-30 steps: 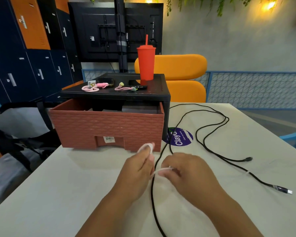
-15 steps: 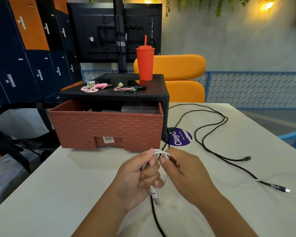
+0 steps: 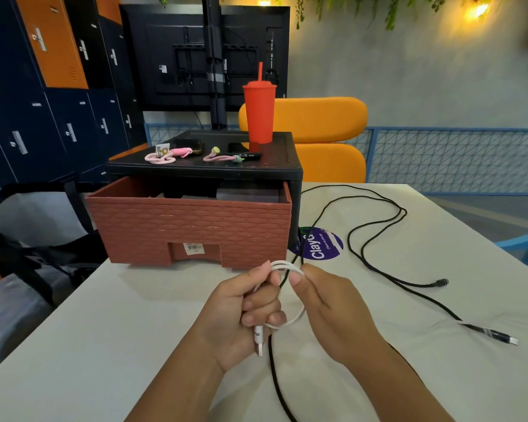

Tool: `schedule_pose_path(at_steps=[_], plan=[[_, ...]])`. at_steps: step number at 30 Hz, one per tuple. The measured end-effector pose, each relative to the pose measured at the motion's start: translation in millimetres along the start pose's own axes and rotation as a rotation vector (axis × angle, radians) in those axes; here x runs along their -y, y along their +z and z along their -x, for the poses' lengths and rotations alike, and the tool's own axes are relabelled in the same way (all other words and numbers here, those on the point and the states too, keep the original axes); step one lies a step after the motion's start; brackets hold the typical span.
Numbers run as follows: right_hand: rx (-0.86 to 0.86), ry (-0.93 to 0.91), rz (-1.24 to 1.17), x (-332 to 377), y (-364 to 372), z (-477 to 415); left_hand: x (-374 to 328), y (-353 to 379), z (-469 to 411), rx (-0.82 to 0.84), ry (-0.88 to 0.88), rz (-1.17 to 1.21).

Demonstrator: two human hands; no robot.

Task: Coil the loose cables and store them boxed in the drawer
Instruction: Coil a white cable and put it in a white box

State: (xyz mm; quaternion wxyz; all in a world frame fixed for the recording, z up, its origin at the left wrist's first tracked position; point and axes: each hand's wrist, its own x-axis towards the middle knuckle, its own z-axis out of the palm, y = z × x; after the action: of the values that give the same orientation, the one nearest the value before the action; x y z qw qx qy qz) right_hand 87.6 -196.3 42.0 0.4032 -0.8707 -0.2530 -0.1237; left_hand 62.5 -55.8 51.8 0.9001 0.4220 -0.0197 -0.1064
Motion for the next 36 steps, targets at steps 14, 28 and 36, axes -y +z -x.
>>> schedule_pose_path(at_steps=[14, 28, 36], plan=[[-0.078, 0.097, -0.321, -5.3, -1.8, -4.0, -1.7, -3.9, 3.1, 0.146, -0.1, -0.082], [0.317, 0.166, 0.255, -7.7, -3.2, -0.5, -12.5, -22.0, -1.6, 0.119, 0.219, 0.283], [0.456, 0.013, 0.396, 10.5, 15.0, 7.8, -6.2, -10.1, -4.9, -0.105, 0.386, -0.003]])
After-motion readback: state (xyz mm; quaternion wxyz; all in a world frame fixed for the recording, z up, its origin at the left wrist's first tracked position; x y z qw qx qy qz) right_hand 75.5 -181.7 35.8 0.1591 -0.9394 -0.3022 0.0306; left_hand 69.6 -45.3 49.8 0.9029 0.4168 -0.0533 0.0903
